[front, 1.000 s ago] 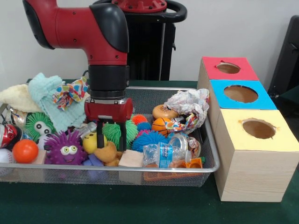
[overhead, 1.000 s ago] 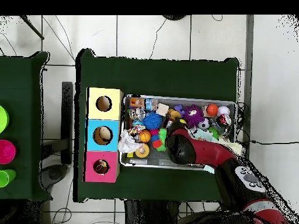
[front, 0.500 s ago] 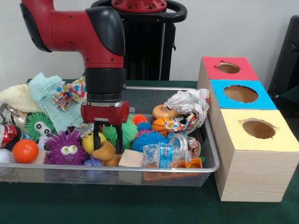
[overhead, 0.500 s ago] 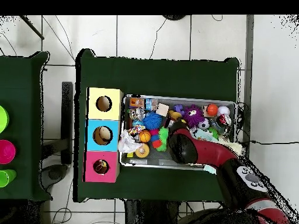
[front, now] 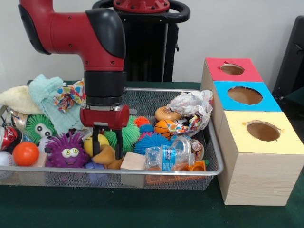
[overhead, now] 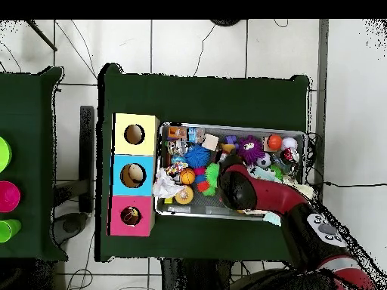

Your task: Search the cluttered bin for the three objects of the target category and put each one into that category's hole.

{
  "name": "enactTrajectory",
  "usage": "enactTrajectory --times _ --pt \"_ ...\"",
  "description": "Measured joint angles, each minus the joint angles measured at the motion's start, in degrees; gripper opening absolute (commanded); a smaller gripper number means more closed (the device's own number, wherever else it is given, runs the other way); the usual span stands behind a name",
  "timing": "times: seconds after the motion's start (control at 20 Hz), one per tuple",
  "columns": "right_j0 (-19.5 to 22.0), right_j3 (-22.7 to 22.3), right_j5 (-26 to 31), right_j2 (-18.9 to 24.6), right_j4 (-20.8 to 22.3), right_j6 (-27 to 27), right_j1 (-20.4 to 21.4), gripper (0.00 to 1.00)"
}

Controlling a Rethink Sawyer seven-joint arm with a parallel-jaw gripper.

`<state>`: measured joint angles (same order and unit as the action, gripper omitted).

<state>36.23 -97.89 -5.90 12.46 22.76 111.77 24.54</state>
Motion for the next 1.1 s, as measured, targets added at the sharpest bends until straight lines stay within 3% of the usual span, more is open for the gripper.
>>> enactTrajectory --times 0.3,0.35,1.1 --pt "-0.04 0.82 0.32 0.0 0.01 0.0 -0.02 1.0" --pt "-0.14 1.05 0.43 0.0 0.01 0.0 -0.02 0.0" --pt "-0.43 1.54 0.53 0.0 0.05 0.0 0.01 0.0"
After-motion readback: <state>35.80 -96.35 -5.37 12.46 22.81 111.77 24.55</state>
